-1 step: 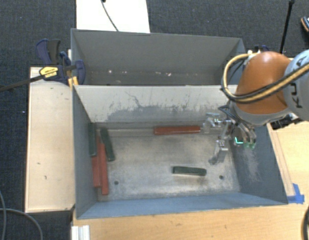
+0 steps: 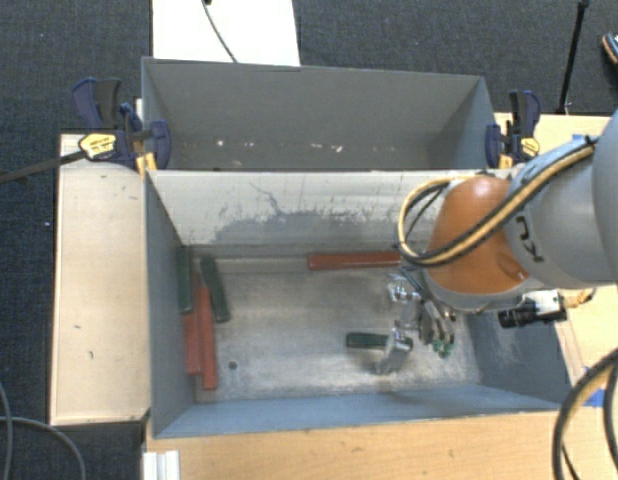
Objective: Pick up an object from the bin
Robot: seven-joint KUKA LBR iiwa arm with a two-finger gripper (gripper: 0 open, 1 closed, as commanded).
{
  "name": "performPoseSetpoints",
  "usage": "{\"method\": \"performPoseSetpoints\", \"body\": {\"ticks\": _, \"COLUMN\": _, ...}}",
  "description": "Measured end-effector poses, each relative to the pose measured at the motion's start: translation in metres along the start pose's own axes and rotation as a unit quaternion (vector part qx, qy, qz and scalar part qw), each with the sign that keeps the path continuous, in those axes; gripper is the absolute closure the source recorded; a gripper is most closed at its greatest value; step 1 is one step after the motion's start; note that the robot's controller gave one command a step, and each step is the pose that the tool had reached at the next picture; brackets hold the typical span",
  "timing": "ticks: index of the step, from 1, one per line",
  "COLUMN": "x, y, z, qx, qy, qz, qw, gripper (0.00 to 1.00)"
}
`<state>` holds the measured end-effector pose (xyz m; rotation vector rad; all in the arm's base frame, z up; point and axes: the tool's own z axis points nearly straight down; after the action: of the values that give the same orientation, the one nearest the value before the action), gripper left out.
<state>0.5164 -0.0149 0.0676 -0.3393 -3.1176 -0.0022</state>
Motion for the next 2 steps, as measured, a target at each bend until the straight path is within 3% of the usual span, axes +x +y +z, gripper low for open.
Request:
{"method": "performPoseSetpoints", "body": {"ticks": 1, "x": 0.0231, "y": 0.0162, "z": -0.0339, "qx": 0.0, "qy": -0.0022, "qz": 0.02, "qw": 0.9998, "gripper": 0.0}}
{"method": "performPoseSetpoints", "body": {"ticks": 2, "x": 0.0268, "y": 0.0134, "z": -0.0324, "qx": 0.0, "qy": 0.0002, "qz": 0.051, "qw": 0.9987, "gripper": 0.0}}
